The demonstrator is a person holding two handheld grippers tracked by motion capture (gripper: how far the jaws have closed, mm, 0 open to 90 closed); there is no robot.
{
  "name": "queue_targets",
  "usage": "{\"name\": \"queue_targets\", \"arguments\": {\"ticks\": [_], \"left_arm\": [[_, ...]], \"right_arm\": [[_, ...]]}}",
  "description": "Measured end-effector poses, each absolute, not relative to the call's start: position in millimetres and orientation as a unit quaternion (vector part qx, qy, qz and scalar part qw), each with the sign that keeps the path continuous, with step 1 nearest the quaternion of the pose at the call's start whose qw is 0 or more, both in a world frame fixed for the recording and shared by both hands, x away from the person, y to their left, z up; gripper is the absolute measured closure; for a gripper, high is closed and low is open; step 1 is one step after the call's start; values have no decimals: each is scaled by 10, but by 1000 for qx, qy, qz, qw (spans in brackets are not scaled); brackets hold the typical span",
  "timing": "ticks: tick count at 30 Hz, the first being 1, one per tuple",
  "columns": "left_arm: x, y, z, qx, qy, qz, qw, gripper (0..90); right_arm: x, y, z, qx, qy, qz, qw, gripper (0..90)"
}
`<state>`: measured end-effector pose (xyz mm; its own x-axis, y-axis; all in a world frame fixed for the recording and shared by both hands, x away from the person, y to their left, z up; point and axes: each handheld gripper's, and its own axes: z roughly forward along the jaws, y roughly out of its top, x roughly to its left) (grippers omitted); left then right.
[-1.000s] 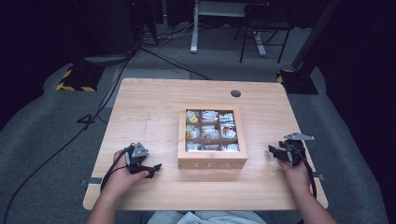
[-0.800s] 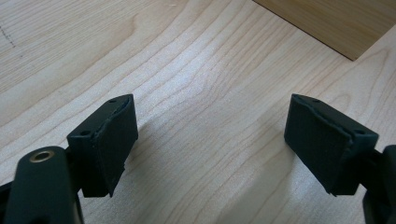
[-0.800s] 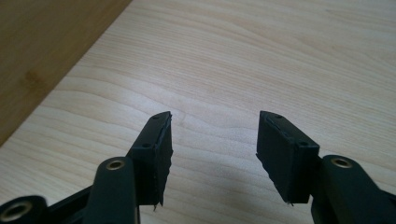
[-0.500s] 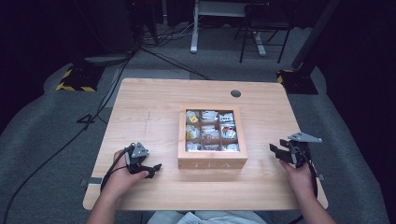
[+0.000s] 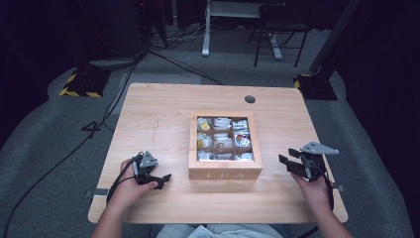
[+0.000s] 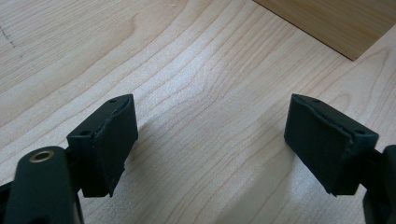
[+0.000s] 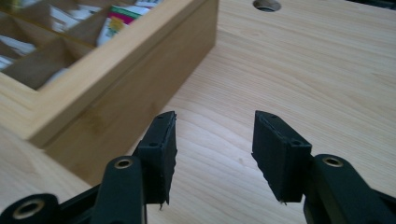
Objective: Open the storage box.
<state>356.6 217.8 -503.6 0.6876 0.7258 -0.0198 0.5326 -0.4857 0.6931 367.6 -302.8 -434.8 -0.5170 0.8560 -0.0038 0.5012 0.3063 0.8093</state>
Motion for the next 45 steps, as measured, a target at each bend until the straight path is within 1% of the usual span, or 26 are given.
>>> {"name": "queue_targets", "arguments": {"ticks": [1, 6, 13, 20, 24, 25, 30, 36, 38, 43, 44, 45], "left_arm": [[3566, 2178, -5037, 850, 370, 139, 347, 180], [3567, 2178, -5036, 851, 369, 140, 347, 180], [3566, 2178, -5036, 851, 370, 139, 347, 180], [3567, 2179, -5036, 851, 369, 140, 347, 180], [3566, 2178, -5036, 851, 370, 139, 347, 179], [3566, 2179, -5036, 851, 370, 139, 347, 180], [3566, 2178, -5036, 850, 370, 139, 347, 180], [3566, 2178, -5036, 851, 370, 139, 347, 179], [3566, 2178, -5036, 851, 370, 139, 347, 179], [3566, 2178, -5037, 850, 370, 139, 347, 180], [3566, 2178, -5037, 850, 370, 139, 347, 179], [3566, 2177, -5037, 850, 370, 139, 348, 180]], "right_arm": [[3676, -3028, -4348, 437, 776, 395, 225, 499], [3607, -2938, -4280, 425, 779, 418, 194, 511], [3526, -2804, -4225, 388, 797, 423, 188, 513], [3437, -2646, -4178, 353, 814, 431, 162, 528], [3424, -2602, -4184, 344, 821, 431, 149, 528], [3426, -2567, -4202, 336, 827, 430, 136, 527], [3459, -2544, -4253, 335, 832, 426, 114, 521], [3507, -2527, -4330, 342, 839, 412, 96, 523], [3517, -2515, -4350, 342, 842, 407, 93, 530], [3531, -2499, -4373, 342, 847, 397, 89, 604], [3531, -2499, -4373, 342, 847, 397, 89, 604], [3534, -2499, -4379, 342, 849, 394, 88, 637]]}}
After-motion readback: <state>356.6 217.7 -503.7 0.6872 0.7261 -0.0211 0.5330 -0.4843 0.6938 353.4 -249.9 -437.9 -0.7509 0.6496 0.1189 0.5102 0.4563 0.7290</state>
